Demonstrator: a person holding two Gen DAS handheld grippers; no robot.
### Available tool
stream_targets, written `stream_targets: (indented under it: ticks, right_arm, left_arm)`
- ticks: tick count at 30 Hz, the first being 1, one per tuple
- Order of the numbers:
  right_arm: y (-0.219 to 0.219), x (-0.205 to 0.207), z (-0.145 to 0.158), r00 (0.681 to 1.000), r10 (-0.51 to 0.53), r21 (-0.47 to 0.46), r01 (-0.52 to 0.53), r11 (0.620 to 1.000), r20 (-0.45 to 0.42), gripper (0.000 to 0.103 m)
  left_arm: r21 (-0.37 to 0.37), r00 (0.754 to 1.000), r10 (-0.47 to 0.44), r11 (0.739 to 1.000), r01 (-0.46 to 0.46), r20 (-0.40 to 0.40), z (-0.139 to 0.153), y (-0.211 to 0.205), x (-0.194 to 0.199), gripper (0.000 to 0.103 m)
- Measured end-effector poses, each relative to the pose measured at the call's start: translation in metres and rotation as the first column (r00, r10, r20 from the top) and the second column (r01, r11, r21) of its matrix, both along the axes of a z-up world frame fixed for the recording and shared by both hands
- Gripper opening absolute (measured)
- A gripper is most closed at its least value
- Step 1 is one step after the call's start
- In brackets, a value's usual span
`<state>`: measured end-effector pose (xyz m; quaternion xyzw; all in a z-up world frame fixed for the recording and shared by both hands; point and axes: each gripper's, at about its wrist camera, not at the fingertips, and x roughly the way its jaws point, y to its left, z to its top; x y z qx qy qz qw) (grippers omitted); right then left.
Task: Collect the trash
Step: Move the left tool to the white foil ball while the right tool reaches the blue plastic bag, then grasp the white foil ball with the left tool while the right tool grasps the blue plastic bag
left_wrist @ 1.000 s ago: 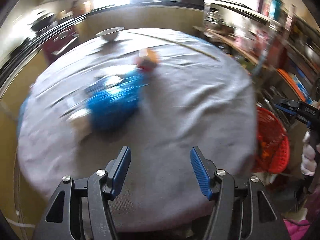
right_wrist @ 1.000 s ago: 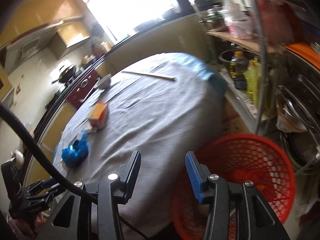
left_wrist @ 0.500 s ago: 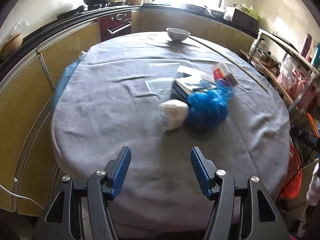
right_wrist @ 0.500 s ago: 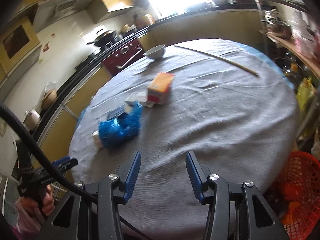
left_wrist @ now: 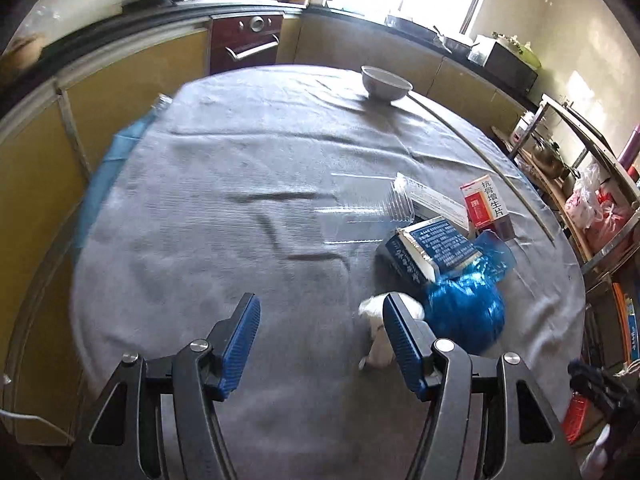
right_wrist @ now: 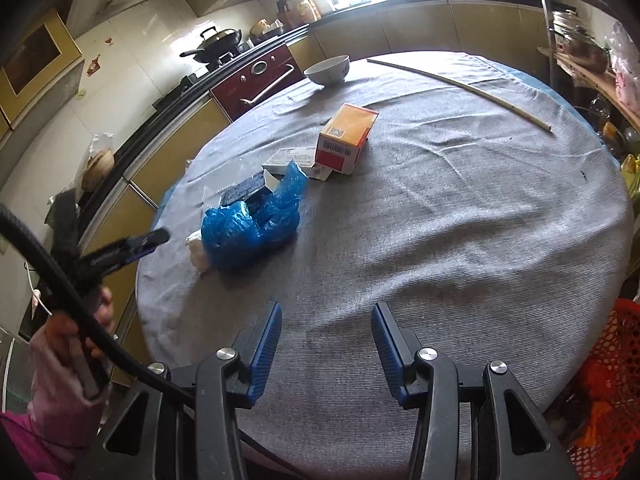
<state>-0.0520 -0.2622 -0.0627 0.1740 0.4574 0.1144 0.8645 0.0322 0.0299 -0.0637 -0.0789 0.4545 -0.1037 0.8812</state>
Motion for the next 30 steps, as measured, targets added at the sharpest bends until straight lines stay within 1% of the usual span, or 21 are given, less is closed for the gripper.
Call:
stream_targets:
  ticks: [3,7,8,9,12,13,14,17,18,20,22,25,28,30]
  right_arm:
    - [0.001,-0.001,-0.001,1.0,0.002,-0.006,-0.002,1.0,-0.003,0.05]
    - [-0.003,0.001,-0.002,1.0,-0.004,0.002,0.004,1.0,-0.005,0.05]
    - [-0.002,0.002,-0.002,1.0,-0.003,0.007,0.003,1.0,-0.007,0.05]
    - [-0.001,0.005,-0.003,1.0,0.003,0.015,-0.003,1.0,-0.009,0.05]
    - [0.007,0.015,-0.001,1.0,0.025,0.034,-0.025,0.999,-0.003,0.05]
    - [0.012,0.021,0.001,0.999,0.038,0.038,-0.038,0.999,0.007,0.05]
    - [0.016,0.024,0.003,0.999,0.048,0.041,-0.048,0.998,0.016,0.05]
    - [0.032,0.038,0.01,0.996,0.079,0.05,-0.081,0.995,0.04,0.05]
    - [0.037,0.043,0.012,0.995,0.091,0.055,-0.093,0.994,0.046,0.051]
    - [0.048,0.051,0.015,0.991,0.117,0.063,-0.12,0.991,0.059,0.052]
    - [0.062,0.061,0.017,0.986,0.147,0.053,-0.151,0.987,0.075,0.058]
    - [0.081,0.073,0.017,0.979,0.184,0.032,-0.187,0.982,0.088,0.059]
    - [0.101,0.087,0.013,0.972,0.212,-0.03,-0.21,0.977,0.098,0.06]
    - [0.112,0.095,0.007,0.97,0.226,-0.065,-0.221,0.973,0.087,0.06]
  left_arm:
    - [-0.04,0.999,-0.051,0.998,0.05,-0.013,-0.006,-0.011,0.005,0.064]
    - [-0.022,0.993,-0.117,0.993,0.118,0.015,-0.008,-0.028,-0.001,0.064]
    - [-0.021,0.991,-0.13,0.991,0.131,0.015,-0.01,-0.03,-0.002,0.063]
    - [-0.023,0.99,-0.139,0.99,0.139,0.012,-0.011,-0.032,-0.001,0.061]
    - [-0.036,0.986,-0.166,0.986,0.165,-0.007,-0.018,-0.035,0.002,0.047]
    - [-0.05,0.984,-0.178,0.983,0.177,-0.013,-0.02,-0.035,0.003,0.04]
    - [-0.068,0.981,-0.192,0.979,0.19,-0.017,-0.021,-0.036,0.002,0.037]
    - [-0.079,0.978,-0.207,0.975,0.206,-0.006,-0.022,-0.035,-0.002,0.031]
    - [-0.08,0.977,-0.212,0.974,0.211,-0.003,-0.022,-0.034,-0.005,0.031]
    - [-0.08,0.978,-0.209,0.975,0.209,0.001,-0.02,-0.031,-0.011,0.03]
    - [-0.08,0.979,-0.204,0.976,0.204,0.008,-0.017,-0.026,-0.018,0.03]
    - [-0.081,0.982,-0.186,0.979,0.187,0.02,-0.01,-0.013,-0.03,0.03]
    - [-0.083,0.987,-0.161,0.983,0.163,0.027,-0.006,-0.001,-0.039,0.03]
    - [-0.08,0.989,-0.143,0.986,0.145,0.032,-0.003,0.007,-0.047,0.03]
